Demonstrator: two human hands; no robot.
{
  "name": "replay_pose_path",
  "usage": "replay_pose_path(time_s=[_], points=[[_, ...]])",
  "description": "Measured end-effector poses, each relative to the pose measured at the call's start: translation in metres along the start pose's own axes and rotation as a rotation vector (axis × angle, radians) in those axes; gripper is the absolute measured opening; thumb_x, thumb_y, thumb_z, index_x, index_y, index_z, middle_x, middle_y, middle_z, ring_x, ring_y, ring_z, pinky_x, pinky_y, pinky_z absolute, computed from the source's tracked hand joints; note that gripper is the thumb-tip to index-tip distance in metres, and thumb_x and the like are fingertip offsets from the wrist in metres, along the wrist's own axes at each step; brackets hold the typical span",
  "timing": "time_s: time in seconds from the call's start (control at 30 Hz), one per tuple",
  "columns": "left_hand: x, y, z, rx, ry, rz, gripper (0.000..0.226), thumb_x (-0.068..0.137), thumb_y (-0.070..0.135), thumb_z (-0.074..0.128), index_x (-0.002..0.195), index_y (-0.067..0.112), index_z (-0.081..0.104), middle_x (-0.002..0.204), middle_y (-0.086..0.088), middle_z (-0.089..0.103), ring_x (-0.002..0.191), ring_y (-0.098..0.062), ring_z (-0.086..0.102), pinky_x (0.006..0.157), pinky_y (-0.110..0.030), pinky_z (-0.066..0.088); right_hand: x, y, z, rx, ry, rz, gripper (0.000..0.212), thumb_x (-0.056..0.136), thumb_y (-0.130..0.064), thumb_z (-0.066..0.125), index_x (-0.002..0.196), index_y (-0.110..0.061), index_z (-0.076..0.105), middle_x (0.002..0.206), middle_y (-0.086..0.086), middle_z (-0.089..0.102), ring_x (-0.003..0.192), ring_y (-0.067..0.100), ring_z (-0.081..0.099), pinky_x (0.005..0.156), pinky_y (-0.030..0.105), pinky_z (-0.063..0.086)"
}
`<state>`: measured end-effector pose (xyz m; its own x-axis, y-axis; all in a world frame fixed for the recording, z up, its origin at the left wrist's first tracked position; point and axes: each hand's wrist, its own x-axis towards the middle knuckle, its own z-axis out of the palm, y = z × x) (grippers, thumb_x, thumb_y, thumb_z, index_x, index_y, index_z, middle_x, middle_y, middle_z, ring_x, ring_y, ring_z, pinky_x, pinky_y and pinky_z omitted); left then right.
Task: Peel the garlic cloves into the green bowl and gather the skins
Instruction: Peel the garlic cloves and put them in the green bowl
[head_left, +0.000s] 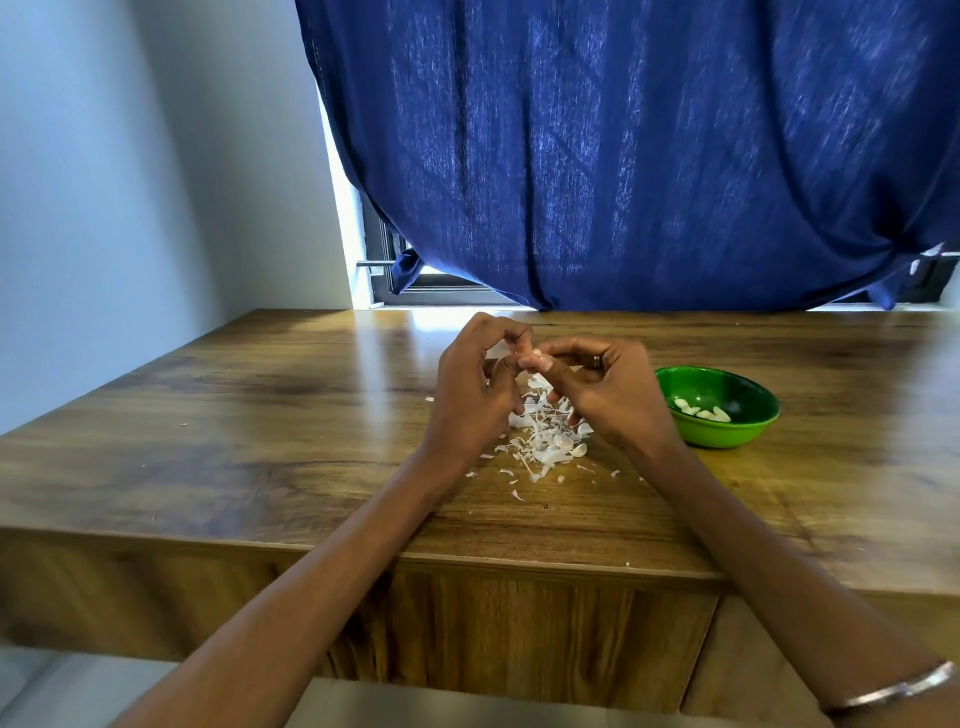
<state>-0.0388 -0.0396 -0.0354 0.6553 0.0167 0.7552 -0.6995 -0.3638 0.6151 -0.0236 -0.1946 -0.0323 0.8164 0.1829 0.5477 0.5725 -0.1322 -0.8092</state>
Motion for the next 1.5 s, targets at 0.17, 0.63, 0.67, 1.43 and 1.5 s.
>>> replay_pose_path(time_s=[0.17,0.63,0.67,1.43,1.5], points=[[-0.0002,0.0,0.0001,-0.05,-0.017,-0.051,0.01,0.099,0.003,0.063,0.095,0.011,0.058,0.1,-0.009,0.06,0.05,-0.018,0.059,0.039,-0.017,0.042,-0.0018,-0.0062,0.0004,0.075,0.027,-0.061,0.03,0.087,-0.012,0.076,0.114,-0.022,0.071,0.104,-0.002,0.076,0.076,0.005,0.072,0.051,0.013,0.05],[0.0044,-0.0033,-0.0038,-0.137,0.05,-0.188,0.016,0.096,-0.001,0.067,0.109,0.009,0.066,0.102,-0.001,0.071,0.041,-0.025,0.061,0.036,-0.025,0.043,-0.0005,-0.0048,-0.0007,0.093,0.101,0.08,0.008,0.09,-0.016,0.074,0.096,-0.021,0.075,0.085,-0.006,0.077,0.06,0.012,0.069,0.047,0.028,0.054],[0.004,-0.0035,-0.0035,-0.137,0.049,-0.195,0.016,0.096,0.0,0.067,0.108,0.01,0.068,0.101,0.0,0.072,0.041,-0.024,0.061,0.036,-0.025,0.044,-0.0006,-0.0052,-0.0005,0.091,0.098,0.076,0.009,0.09,-0.015,0.073,0.095,-0.023,0.075,0.085,-0.006,0.077,0.06,0.012,0.069,0.047,0.028,0.054],[0.0,0.0043,-0.0003,-0.017,0.104,-0.155,0.008,0.091,0.019,0.078,0.095,0.013,0.075,0.094,0.001,0.076,0.043,-0.013,0.062,0.041,-0.017,0.042,-0.0016,-0.0062,-0.0007,0.033,0.128,0.04,0.018,0.089,-0.02,0.076,0.107,-0.023,0.075,0.098,-0.006,0.077,0.063,0.011,0.071,0.045,0.021,0.05],[-0.0002,0.0033,-0.0003,-0.01,0.099,-0.16,0.008,0.091,0.019,0.078,0.096,0.013,0.075,0.093,0.001,0.075,0.044,-0.014,0.063,0.041,-0.017,0.043,-0.002,-0.0077,0.0,0.027,0.123,0.015,0.017,0.09,-0.017,0.075,0.104,-0.027,0.075,0.099,-0.008,0.076,0.066,0.007,0.07,0.047,0.016,0.049]])
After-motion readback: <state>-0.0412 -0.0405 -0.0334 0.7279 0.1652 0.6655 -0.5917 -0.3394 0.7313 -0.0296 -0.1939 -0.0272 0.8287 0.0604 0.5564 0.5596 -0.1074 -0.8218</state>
